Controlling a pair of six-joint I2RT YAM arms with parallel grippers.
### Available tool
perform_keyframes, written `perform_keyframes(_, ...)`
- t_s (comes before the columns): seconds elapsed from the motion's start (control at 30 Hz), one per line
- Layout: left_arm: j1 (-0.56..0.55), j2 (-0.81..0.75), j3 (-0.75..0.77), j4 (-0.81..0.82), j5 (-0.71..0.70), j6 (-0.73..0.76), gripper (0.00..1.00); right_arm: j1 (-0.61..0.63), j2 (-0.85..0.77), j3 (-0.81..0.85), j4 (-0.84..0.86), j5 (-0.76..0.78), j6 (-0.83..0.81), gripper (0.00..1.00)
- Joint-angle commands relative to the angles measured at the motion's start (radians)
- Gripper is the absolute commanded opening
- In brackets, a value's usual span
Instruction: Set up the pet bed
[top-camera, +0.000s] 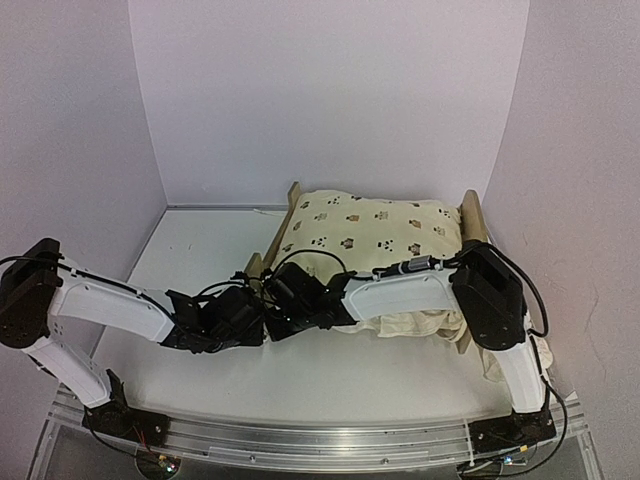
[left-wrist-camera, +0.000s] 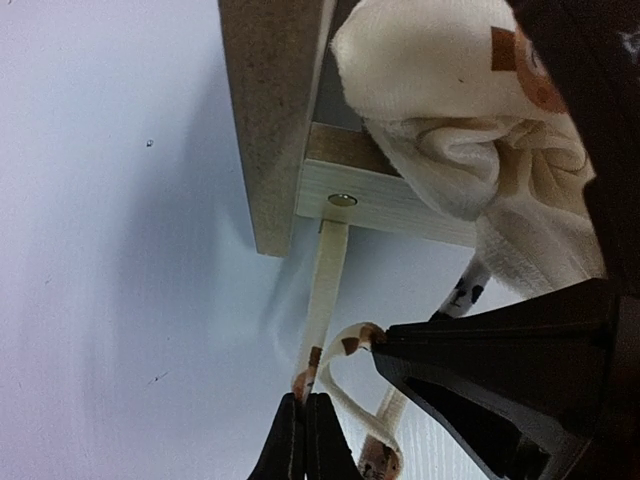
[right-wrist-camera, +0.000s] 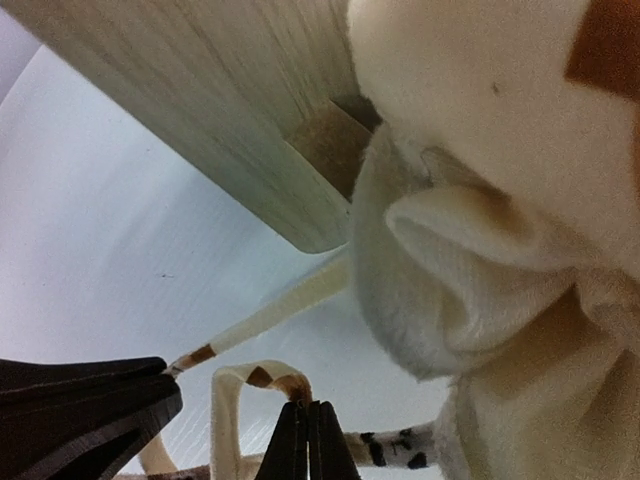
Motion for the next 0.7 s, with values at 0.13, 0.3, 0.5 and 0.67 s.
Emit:
perform_keyframes(0.13, -0.004, -0.054, -0.011, 0.067, 0.019, 0.05, 0.0, -0.009, 0.042, 0.049, 0.022, -0.062, -0.006, 0.0)
perform_keyframes(0.3, -0.005, -0.054, -0.022, 0.104, 0.04, 0.064, 0.0, -0.01, 0.049, 0.034, 0.072, -0.117, 0.007, 0.0)
perform_keyframes(0.5, -0.005, -0.071, -0.067, 0.177, 0.068, 0.068, 0.03, -0.012, 0.035, -0.033, 0.209, -0.193, 0.012, 0.0)
perform_keyframes(0.67, -0.003, -0.086, -0.109, 0.221, 0.092, 0.062, 0.05, -0.017, 0.035, -0.074, 0.285, -0.238, 0.011, 0.0)
